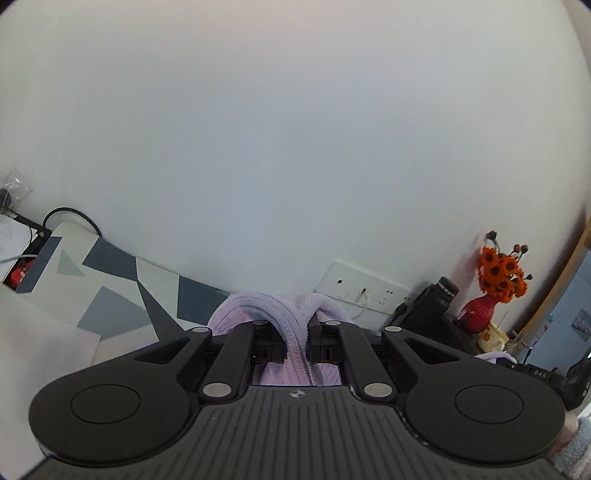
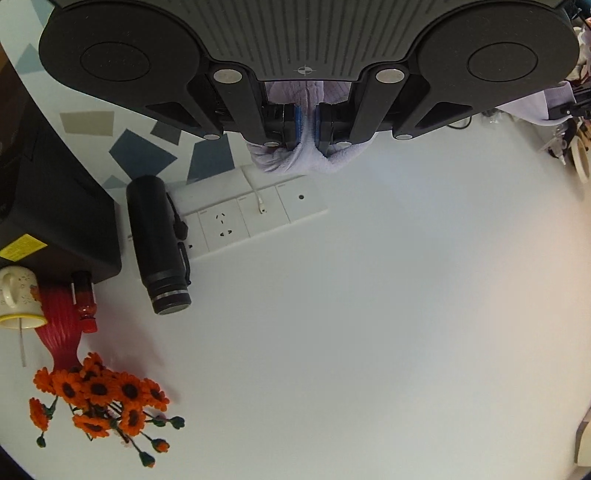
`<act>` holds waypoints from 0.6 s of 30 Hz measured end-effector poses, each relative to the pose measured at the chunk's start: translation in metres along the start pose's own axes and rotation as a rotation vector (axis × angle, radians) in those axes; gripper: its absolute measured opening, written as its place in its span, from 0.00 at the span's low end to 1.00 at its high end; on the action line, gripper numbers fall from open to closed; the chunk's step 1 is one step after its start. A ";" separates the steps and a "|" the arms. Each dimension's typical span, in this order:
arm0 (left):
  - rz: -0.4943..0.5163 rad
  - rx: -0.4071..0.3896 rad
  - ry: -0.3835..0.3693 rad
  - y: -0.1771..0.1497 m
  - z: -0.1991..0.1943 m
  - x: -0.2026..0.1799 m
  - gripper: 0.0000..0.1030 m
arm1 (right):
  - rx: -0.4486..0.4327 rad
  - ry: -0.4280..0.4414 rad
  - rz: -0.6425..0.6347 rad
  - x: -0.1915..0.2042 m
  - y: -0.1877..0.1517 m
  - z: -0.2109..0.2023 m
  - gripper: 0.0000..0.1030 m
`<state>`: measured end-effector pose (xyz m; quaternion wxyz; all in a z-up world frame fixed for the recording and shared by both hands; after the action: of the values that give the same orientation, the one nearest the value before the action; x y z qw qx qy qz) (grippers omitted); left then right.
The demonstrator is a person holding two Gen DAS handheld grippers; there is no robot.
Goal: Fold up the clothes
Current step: 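Lift the pinched hem with both grippers and fold it over the cardigan body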
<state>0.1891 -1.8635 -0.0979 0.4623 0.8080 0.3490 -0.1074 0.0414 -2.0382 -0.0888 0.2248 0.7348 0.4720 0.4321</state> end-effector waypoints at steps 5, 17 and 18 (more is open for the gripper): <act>-0.044 0.093 0.051 0.010 0.071 0.048 0.07 | 0.070 -0.088 -0.003 -0.012 0.019 0.075 0.06; -0.084 0.183 0.078 0.027 0.152 0.107 0.08 | 0.129 -0.168 0.025 -0.032 0.034 0.158 0.06; -0.090 0.191 0.085 0.028 0.159 0.110 0.08 | 0.149 -0.172 0.029 -0.037 0.032 0.169 0.06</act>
<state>0.3121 -1.9526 -0.2210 0.3628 0.8356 0.3926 -0.1265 0.1938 -2.0722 -0.1694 0.2032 0.7904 0.4712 0.3345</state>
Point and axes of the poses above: each gripper's, at about its wrist camera, not at the fingertips, and z roughly the way its jaws point, x to its left, y to its top, the point moved 9 cm from there along z, roughly the way its jaws point, and after that the axes turned 15 degrees about x, right-handed, at the moved point
